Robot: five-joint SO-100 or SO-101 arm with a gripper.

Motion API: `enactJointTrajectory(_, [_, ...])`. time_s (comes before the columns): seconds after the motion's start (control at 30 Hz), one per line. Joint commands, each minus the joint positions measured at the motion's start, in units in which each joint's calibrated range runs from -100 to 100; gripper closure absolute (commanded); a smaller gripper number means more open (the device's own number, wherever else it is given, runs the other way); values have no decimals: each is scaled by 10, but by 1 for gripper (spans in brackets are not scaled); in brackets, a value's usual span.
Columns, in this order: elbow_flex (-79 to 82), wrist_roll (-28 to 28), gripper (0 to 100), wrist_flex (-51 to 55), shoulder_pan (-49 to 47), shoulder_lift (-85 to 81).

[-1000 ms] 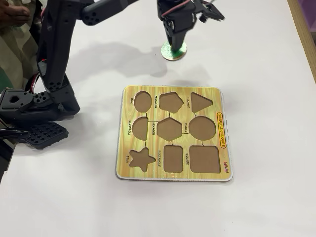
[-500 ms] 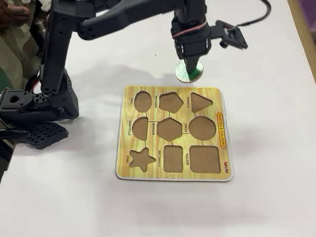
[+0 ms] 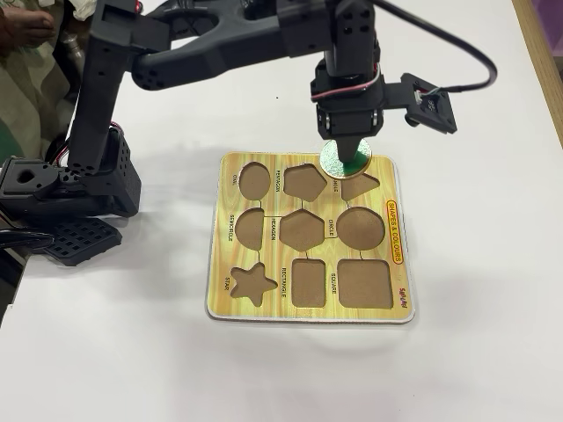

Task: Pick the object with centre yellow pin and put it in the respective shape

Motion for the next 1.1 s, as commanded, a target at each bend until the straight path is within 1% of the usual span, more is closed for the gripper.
enactJointTrajectory(0.0, [-67,4,99,3,17,-8])
enactJointTrajectory(0.17, [-168,5,99,5,22,55])
enactJointTrajectory(0.57, [-293,5,99,6,23,145])
enactJointTrajectory(1.07, [-314,0,99,20,18,229])
